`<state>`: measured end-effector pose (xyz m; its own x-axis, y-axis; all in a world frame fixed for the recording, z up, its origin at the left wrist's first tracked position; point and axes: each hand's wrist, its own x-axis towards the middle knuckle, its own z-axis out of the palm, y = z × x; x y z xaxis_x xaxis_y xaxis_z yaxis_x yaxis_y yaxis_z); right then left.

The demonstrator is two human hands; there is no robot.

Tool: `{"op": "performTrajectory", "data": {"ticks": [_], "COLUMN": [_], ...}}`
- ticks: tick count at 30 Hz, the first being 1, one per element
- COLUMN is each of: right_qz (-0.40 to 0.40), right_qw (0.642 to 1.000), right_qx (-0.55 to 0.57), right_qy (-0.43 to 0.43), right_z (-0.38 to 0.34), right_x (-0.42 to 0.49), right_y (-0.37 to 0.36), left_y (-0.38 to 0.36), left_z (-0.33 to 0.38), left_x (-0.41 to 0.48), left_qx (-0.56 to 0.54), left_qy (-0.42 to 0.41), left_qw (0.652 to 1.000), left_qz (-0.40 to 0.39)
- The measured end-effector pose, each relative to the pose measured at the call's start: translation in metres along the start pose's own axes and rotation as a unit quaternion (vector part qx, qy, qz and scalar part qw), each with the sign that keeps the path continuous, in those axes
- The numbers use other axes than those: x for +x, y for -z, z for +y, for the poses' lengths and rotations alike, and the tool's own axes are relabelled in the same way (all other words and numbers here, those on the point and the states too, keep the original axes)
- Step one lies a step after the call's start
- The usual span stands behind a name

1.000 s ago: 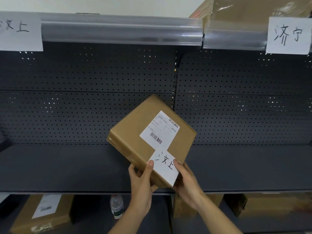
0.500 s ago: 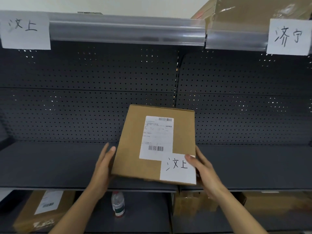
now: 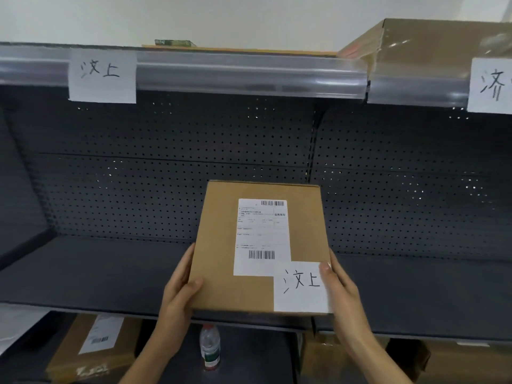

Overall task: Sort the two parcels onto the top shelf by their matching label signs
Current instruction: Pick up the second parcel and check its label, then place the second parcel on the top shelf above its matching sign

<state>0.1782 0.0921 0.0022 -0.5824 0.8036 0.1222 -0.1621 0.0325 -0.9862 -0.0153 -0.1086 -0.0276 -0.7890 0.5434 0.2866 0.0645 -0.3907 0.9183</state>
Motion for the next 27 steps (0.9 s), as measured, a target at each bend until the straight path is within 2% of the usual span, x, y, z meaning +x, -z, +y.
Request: {"op": "performTrajectory", "data": {"ticks": [8,14,21,27], "right_qz": [-0.078,-0.130,-0.167,-0.175], "right_qw": [0.992,0.975,0.954,0.941], "right_qx": [0.024,0.033,0.055,0.071], "right_qy": [0.091,0.175,0.242,0.282], "right_z": [-0.017,-0.023,-0.046,-0.101], "right_x": [-0.026,-0.047,-0.065,-0.067], "right_y": [-0.061,-0.105,-0.145,-0.171], "left_y": [0.049,0.080,0.118,0.120], "left_z": [0.042,0.075,0.111,0.176], "left_x": [-0.022,-0.045,-0.060,-0.042], "left_qx": [0.004,0.024,0.058,0.078], "left_qy": [-0.101,-0.195,-0.254,-0.337], "left_qw": [0.992,0.969,0.949,0.923], "left_qz": [0.072,0.152,0.180,0.170]}}
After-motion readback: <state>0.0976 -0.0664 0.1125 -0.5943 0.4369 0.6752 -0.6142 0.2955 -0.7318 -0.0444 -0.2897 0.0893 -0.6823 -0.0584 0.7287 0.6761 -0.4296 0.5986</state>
